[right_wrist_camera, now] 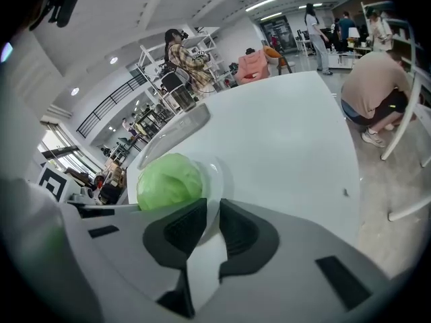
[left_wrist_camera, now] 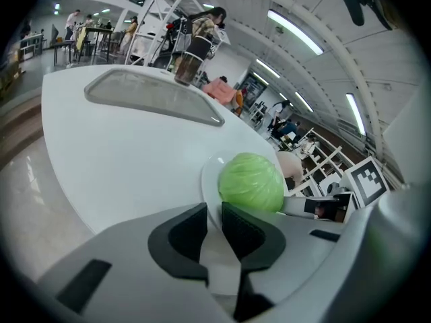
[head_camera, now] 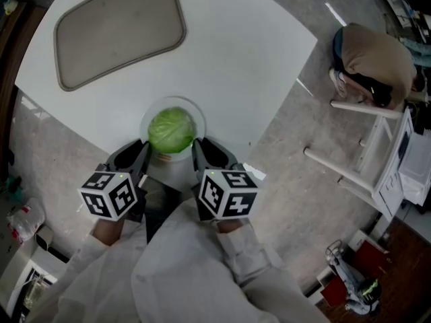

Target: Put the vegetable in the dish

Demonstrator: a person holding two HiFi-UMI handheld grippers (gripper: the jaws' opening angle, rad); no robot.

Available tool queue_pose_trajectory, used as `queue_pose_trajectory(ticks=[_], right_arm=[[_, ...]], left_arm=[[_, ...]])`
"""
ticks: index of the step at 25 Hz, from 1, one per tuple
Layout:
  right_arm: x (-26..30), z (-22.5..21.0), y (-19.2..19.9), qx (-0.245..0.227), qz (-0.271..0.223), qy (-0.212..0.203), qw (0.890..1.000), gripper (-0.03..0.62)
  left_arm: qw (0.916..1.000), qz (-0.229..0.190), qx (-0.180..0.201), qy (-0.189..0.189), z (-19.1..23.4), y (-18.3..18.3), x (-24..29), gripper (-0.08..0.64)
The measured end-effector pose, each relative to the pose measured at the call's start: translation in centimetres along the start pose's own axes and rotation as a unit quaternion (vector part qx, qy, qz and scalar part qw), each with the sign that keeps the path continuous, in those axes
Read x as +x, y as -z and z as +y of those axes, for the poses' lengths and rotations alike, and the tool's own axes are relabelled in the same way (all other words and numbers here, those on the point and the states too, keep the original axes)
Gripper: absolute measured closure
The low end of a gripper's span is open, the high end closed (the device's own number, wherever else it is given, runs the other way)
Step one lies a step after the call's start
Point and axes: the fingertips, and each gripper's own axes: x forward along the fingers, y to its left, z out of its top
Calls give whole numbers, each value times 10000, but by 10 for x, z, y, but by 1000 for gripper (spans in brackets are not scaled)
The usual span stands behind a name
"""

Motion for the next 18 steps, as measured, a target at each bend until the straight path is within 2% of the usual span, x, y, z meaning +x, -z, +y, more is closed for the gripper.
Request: queue_pose_trajectory(ticks=[6, 18], right_arm=[[-3, 2, -5, -57, 79, -79, 9999, 523], [-9, 12, -22, -226, 97, -380, 9990, 523]], left_arm=[[9999, -1, -104, -40, -4, 0, -4, 488], [9989, -306, -262, -241, -10, -12, -15, 488]])
